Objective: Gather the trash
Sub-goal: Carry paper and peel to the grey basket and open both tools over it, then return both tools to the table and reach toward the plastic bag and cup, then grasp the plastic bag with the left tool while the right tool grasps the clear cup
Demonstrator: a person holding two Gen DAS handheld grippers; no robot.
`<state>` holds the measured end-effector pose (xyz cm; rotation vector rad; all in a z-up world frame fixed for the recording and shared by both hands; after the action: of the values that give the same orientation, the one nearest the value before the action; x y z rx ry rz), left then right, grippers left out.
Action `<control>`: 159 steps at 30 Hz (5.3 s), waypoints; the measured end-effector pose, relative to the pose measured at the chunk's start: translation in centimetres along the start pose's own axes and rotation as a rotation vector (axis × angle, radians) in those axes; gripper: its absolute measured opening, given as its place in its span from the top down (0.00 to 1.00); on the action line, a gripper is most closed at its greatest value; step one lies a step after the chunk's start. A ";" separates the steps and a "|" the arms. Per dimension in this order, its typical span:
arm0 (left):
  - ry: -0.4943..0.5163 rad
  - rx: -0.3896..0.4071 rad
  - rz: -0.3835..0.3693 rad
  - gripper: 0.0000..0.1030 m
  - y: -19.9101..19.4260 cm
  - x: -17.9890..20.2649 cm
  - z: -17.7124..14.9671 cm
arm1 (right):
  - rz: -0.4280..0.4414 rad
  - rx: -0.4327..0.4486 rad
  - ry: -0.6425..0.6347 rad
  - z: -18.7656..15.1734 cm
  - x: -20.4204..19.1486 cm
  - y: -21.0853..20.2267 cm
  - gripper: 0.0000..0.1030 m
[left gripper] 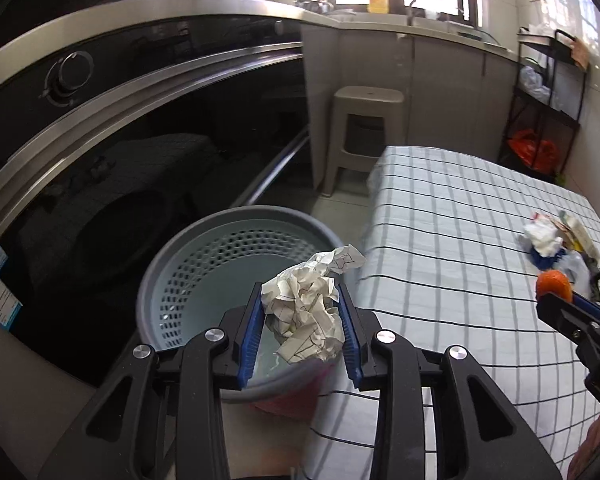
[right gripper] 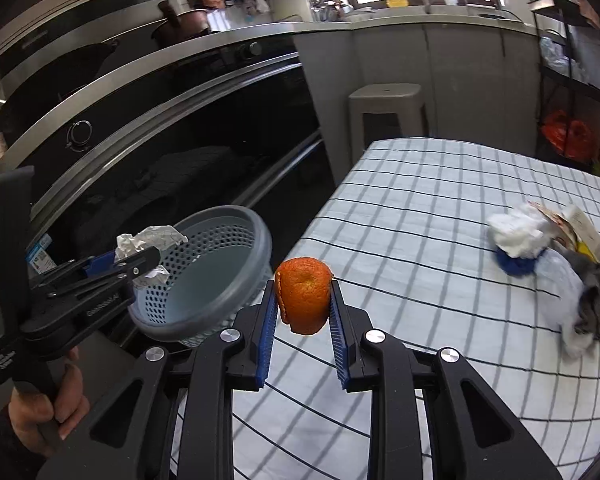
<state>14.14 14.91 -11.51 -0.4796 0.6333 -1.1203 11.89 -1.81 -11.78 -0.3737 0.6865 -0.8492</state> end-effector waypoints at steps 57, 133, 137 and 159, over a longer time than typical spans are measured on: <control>-0.153 -0.087 -0.037 0.19 7.9 -5.4 -0.9 | -0.077 -0.053 0.009 -2.4 1.0 3.3 0.38; 0.176 -0.136 -0.344 0.36 -1.5 38.6 -2.2 | -0.334 0.082 0.400 -6.2 33.0 -17.8 0.50; 0.197 -0.167 -0.370 0.76 -1.2 39.1 -3.0 | -0.333 0.082 0.400 -6.2 33.1 -17.9 0.50; 0.187 0.040 -0.340 0.96 -7.3 31.9 1.3 | -0.314 0.120 0.374 -5.9 31.7 -18.6 0.50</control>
<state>19.51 -17.31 -12.94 -0.4620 0.7074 -1.5102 12.28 -38.38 -18.44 -0.2172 0.9313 -1.2719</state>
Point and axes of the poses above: each gripper's, at about its wrist camera, not at the fingertips, and y roughly the way its jaws point, x to its right, z to its top, the point moved 8 cm from there along y, roughly the way its jaws point, and after that the axes turned 12 degrees about z, right-handed, at the moved point
